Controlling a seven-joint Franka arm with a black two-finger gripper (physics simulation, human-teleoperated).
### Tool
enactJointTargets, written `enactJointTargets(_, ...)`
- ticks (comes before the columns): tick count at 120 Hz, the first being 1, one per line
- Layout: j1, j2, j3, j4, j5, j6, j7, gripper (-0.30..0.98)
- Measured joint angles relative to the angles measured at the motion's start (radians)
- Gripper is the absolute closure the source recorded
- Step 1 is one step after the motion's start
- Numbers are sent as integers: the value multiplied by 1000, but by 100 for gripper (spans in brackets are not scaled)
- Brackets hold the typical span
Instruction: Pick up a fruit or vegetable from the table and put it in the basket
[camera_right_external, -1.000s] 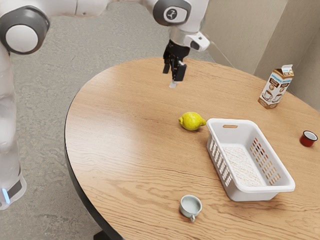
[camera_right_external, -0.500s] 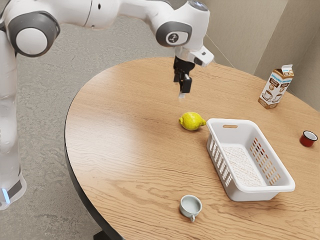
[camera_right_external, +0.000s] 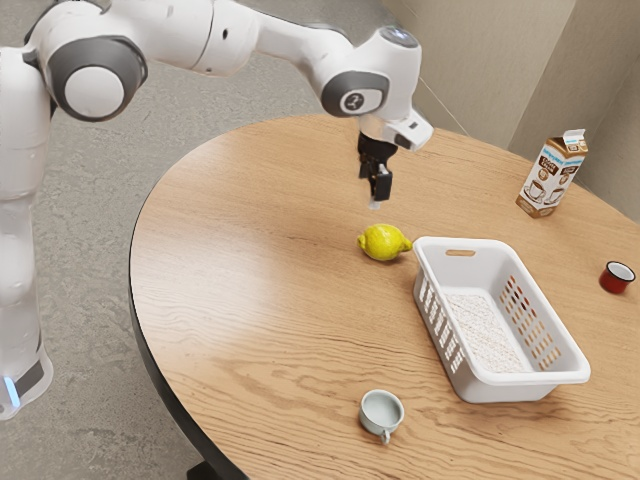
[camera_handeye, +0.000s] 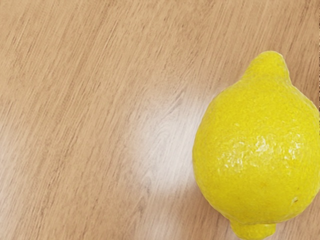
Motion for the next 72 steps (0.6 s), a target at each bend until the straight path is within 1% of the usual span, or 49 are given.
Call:
enactJointTargets(39,-1,102,-32,68,-10,80,10,0)
enactJointTargets(72,-3,144,-56,78,-12,122,14,0)
